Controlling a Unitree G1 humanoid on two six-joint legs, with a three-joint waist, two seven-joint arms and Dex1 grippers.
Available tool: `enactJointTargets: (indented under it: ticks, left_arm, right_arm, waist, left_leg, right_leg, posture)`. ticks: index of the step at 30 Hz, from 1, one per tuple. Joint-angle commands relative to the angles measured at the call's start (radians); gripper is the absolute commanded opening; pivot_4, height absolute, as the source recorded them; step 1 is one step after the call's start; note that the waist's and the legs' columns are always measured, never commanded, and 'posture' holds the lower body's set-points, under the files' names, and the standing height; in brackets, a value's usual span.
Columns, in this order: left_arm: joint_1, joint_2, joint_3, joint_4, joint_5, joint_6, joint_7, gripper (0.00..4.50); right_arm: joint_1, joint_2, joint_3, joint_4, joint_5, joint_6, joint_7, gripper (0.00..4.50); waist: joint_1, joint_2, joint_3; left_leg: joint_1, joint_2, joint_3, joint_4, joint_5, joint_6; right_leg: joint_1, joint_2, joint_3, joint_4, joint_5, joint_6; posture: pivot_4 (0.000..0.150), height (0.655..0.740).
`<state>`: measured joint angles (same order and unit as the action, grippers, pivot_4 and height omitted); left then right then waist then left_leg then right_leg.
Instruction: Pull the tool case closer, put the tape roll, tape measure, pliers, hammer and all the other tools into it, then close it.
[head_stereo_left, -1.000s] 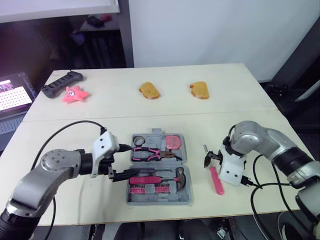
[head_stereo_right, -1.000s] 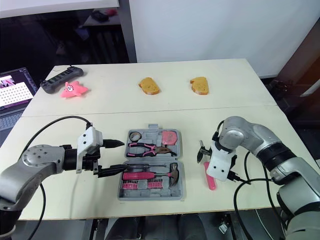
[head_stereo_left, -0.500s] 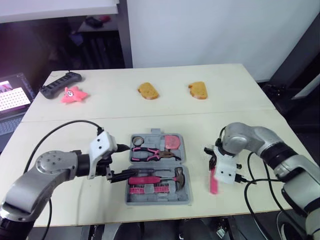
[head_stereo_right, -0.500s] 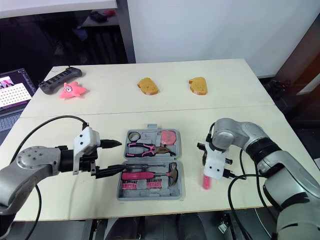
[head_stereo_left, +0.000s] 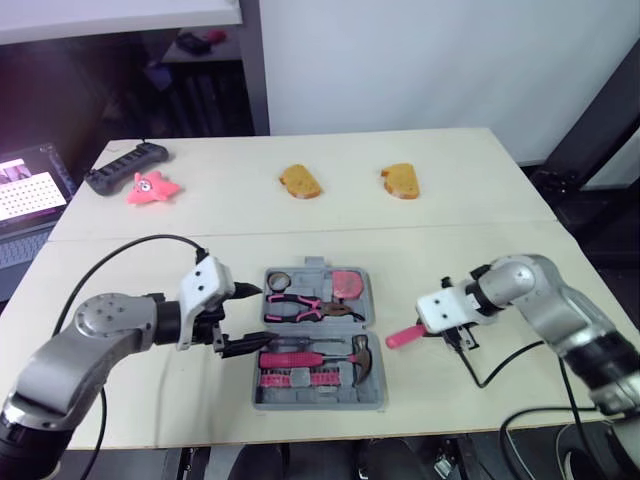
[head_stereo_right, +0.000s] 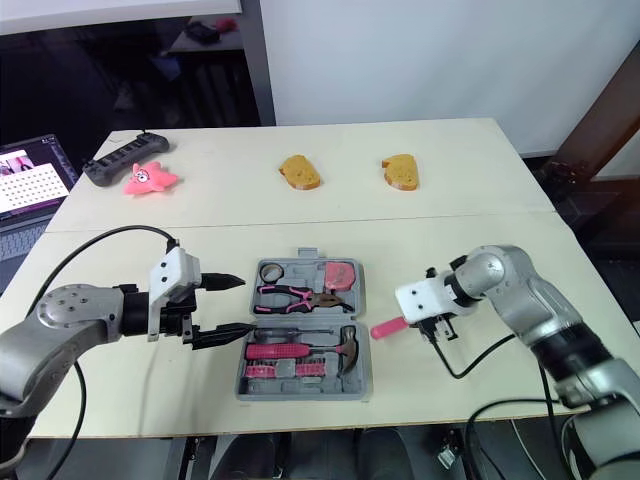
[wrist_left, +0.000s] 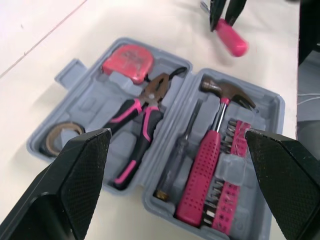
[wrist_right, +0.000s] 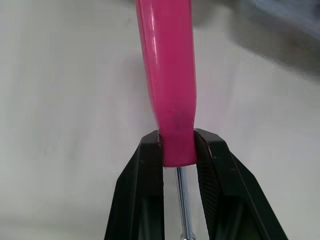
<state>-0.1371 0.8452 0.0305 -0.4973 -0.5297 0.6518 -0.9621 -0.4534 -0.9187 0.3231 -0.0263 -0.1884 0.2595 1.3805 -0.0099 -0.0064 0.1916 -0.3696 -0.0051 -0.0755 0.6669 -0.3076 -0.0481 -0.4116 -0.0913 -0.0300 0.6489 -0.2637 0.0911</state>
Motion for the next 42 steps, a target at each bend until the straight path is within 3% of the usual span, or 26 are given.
enactJointTargets:
  ticks: [1, 5, 11, 16, 19, 22, 26, 37, 41, 42]
  left_arm:
    - [-0.027, 0.008, -0.004, 0.012, 0.012, -0.031, -0.017, 4.5]
    - [-0.031, 0.01, -0.006, 0.023, 0.016, -0.041, -0.025, 4.5]
    - [-0.029, 0.016, -0.001, 0.025, 0.026, -0.05, -0.03, 4.5]
    - [-0.025, 0.014, 0.021, 0.023, 0.006, -0.047, -0.036, 4.5]
    - [-0.018, 0.017, 0.031, 0.022, -0.002, -0.055, -0.05, 4.5]
    - [-0.023, 0.02, 0.035, 0.036, 0.0, -0.069, -0.064, 4.5]
    - [-0.052, 0.013, 0.024, 0.056, 0.004, -0.084, -0.076, 4.5]
    - [-0.051, 0.014, 0.059, 0.059, -0.04, -0.109, -0.121, 4.5]
    - [-0.058, 0.0, 0.088, 0.048, -0.116, -0.053, -0.117, 4.5]
    - [-0.06, 0.0, 0.088, 0.045, -0.131, -0.043, -0.12, 4.5]
  right_arm:
    - [-0.011, 0.072, -0.124, -0.179, 0.02, 0.734, -0.116, 0.38]
    - [-0.038, 0.165, -0.169, -0.187, 0.036, 1.085, -0.273, 0.38]
    - [-0.007, 0.252, -0.251, -0.13, 0.075, 1.159, -0.471, 0.38]
    - [0.004, 0.253, -0.283, -0.181, 0.146, 1.167, -0.537, 2.85]
    - [0.019, 0.143, -0.229, -0.259, 0.174, 1.092, -0.52, 4.39]
    - [0.033, 0.098, -0.241, -0.322, 0.214, 1.004, -0.521, 4.46]
    - [0.112, 0.13, -0.27, -0.351, 0.252, 0.883, -0.554, 4.46]
    - [0.226, 0.248, -0.289, -0.223, 0.28, 0.707, -0.693, 4.46]
    - [0.223, 0.268, -0.3, -0.187, 0.299, 0.69, -0.714, 4.46]
    - [0.22, 0.273, -0.302, -0.174, 0.304, 0.688, -0.717, 4.21]
  waist:
    - [-0.006, 0.0, 0.0]
    - [-0.002, 0.0, 0.0]
    - [-0.001, 0.0, 0.0]
    - [-0.005, 0.0, 0.0]
    - [-0.006, 0.001, 0.0]
    - [-0.004, 0.0, 0.0]
    - [-0.004, -0.001, -0.001]
    - [-0.007, -0.001, -0.001]
    - [-0.005, -0.001, -0.001]
    - [-0.005, -0.001, -0.001]
  left_leg:
    - [0.0, 0.0, 0.0, 0.0, 0.0, 0.0]
    - [0.0, 0.0, -0.001, 0.0, 0.0, 0.0]
    - [-0.003, 0.0, 0.0, 0.0, 0.0, 0.0]
    - [-0.003, 0.0, 0.0, 0.0, 0.0, 0.0]
    - [-0.003, 0.0, 0.0, 0.0, 0.0, 0.0]
    - [-0.003, 0.0, 0.0, 0.0, 0.0, 0.0]
    - [-0.003, 0.001, 0.0, 0.0, 0.0, 0.0]
    - [-0.003, 0.001, 0.0, 0.0, 0.0, 0.0]
    - [-0.003, 0.001, 0.0, 0.0, 0.0, 0.0]
    - [-0.003, 0.001, 0.0, 0.0, 0.0, 0.0]
  right_leg:
    - [0.0, 0.0, 0.0, 0.0, 0.0, 0.0]
    - [0.0, 0.001, 0.0, 0.0, 0.001, -0.001]
    - [-0.003, 0.001, 0.0, 0.0, 0.001, -0.001]
    - [-0.003, 0.001, 0.0, 0.0, 0.001, -0.001]
    - [-0.004, 0.001, 0.0, 0.001, 0.001, -0.001]
    - [-0.005, 0.001, 0.0, 0.001, 0.001, -0.001]
    - [-0.004, 0.002, 0.0, 0.001, 0.001, -0.001]
    - [-0.004, 0.002, 0.0, 0.001, 0.001, -0.001]
    - [-0.004, 0.002, 0.0, 0.001, 0.001, -0.001]
    - [-0.004, 0.002, 0.0, 0.001, 0.001, -0.001]
  posture:
    - [0.15, 0.74]
    - [0.15, 0.74]
    - [0.15, 0.74]
    - [0.15, 0.74]
    - [0.15, 0.74]
    - [0.15, 0.74]
    - [0.15, 0.74]
    - [0.15, 0.74]
    - [0.15, 0.74]
    - [0.15, 0.74]
